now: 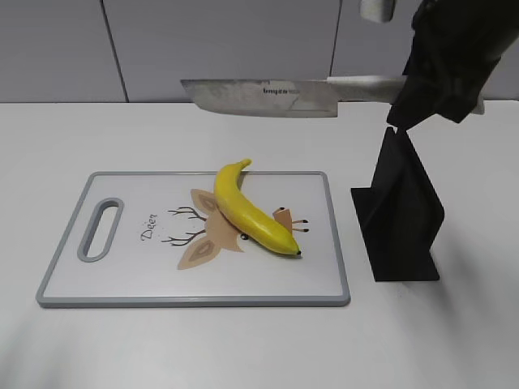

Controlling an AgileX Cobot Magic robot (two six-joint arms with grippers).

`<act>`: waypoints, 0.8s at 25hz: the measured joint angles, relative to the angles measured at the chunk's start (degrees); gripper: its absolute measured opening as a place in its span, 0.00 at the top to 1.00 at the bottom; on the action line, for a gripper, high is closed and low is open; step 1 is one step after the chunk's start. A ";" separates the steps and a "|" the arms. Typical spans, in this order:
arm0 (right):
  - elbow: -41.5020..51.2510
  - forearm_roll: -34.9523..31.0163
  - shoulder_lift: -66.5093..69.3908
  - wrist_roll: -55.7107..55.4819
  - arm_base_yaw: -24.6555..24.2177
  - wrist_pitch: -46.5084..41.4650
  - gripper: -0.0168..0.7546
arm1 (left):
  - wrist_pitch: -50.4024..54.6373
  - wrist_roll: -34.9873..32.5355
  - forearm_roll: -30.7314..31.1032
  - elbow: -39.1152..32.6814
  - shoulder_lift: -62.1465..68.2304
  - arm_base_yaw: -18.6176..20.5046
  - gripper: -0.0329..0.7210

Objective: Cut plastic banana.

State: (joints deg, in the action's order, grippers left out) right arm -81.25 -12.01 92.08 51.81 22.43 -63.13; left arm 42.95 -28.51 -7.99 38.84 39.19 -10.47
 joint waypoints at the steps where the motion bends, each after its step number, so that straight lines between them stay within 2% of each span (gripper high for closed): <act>1: 0.00 -0.06 0.87 1.46 0.00 0.45 0.75 | -0.12 -2.44 -0.67 1.61 2.83 -0.50 0.20; 6: 0.00 -1.40 3.92 8.54 0.00 1.30 0.75 | -0.35 -15.77 -5.16 10.03 15.98 -3.14 0.21; 12: -0.07 -7.05 6.92 16.88 0.00 3.20 0.75 | -0.08 -29.89 -7.23 21.06 33.18 -7.87 0.27; 20: -0.20 -8.61 9.37 20.99 0.00 6.62 0.75 | 0.17 -36.42 -7.52 34.77 51.83 -13.94 0.27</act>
State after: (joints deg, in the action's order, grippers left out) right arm -81.46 -20.62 101.44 72.80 22.43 -56.51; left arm 43.12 -64.93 -15.52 73.61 91.02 -24.41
